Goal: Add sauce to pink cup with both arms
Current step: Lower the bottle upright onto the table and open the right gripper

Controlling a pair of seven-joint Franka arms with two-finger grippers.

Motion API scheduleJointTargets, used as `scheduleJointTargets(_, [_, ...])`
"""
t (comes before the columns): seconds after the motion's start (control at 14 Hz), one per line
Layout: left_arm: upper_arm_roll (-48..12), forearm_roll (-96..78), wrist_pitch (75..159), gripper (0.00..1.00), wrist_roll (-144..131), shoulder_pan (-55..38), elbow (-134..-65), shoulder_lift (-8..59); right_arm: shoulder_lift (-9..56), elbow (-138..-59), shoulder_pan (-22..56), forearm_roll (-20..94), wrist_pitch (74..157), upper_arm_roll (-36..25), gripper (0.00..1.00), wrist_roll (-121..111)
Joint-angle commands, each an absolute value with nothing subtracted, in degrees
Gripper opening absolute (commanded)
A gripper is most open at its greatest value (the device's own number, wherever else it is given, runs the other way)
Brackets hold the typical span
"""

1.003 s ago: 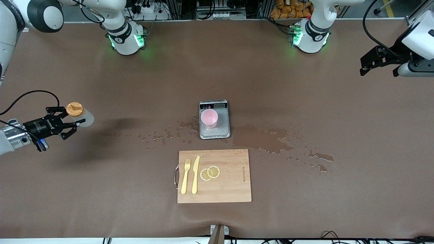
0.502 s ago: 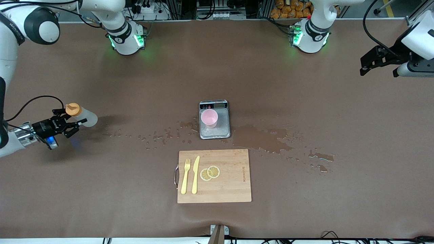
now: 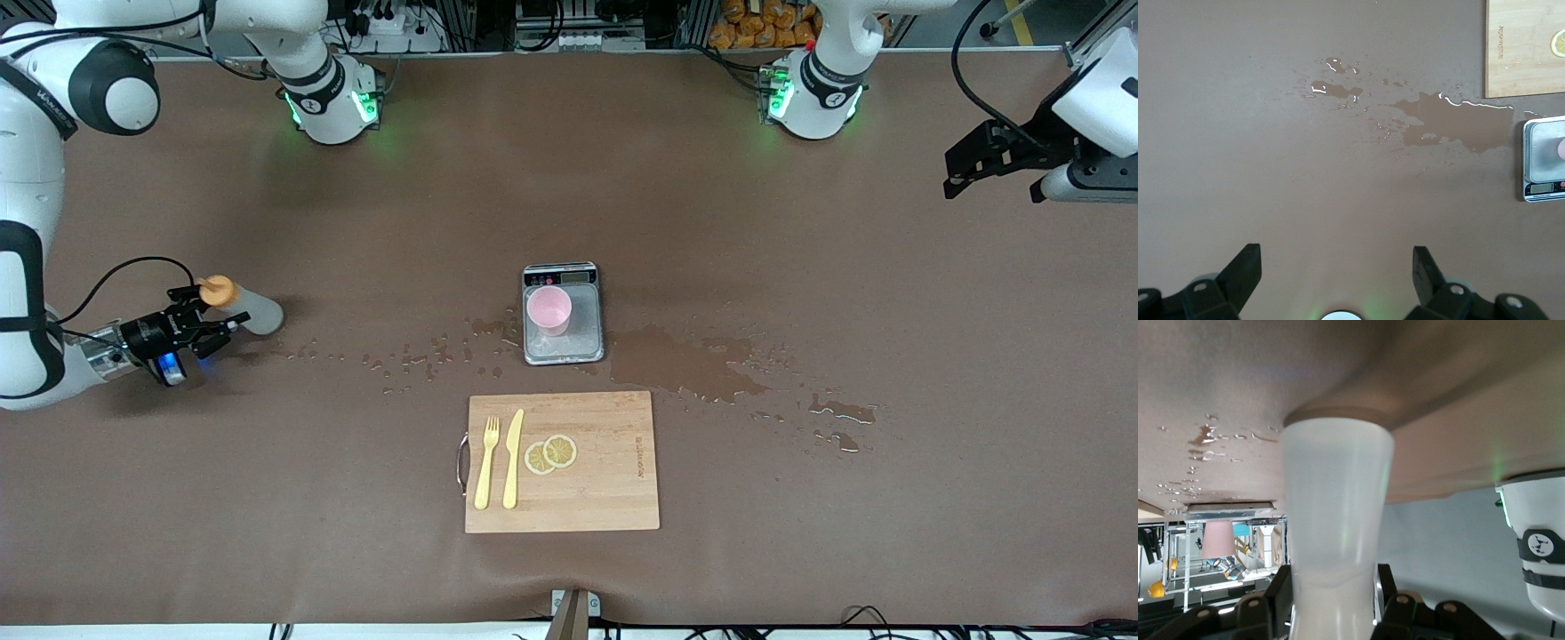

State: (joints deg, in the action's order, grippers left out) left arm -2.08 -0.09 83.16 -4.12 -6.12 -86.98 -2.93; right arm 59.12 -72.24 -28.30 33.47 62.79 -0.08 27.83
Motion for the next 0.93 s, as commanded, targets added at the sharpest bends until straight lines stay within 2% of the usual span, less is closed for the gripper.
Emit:
scheduleJointTargets(0.0, [-2.11, -0.26, 82.97, 1.00, -3.87, -5.98, -85.78, -2.46, 58.36, -74.27, -29.79, 34.45, 64.33, 0.62, 0.57, 26.90])
scheduleJointTargets(0.22, [-2.11, -0.26, 82.97, 1.00, -3.78, -5.98, -85.78, -2.37, 58.27, -74.36, -29.79, 34.45, 64.42, 0.70, 0.60, 27.15])
scheduleJointTargets(0.29, [-2.11, -0.26, 82.97, 1.00, -3.78, -6.06, -85.78, -2.37, 58.01, -74.09, -29.79, 34.45, 64.16, 0.62, 0.82, 27.25])
scheduleJointTargets(0.36, [-2.11, -0.35, 82.97, 1.00, -3.78, -6.06, -85.78, -2.37, 57.66, -73.74, -30.14, 34.37, 63.99, 0.62, 1.00, 27.25])
scheduleJointTargets(0.86, [-2.11, -0.44, 82.97, 1.00, -3.78, -5.98, -85.78, -2.55, 52.57, -67.96, -30.23, 28.31, 63.81, 0.61, 1.00, 27.51])
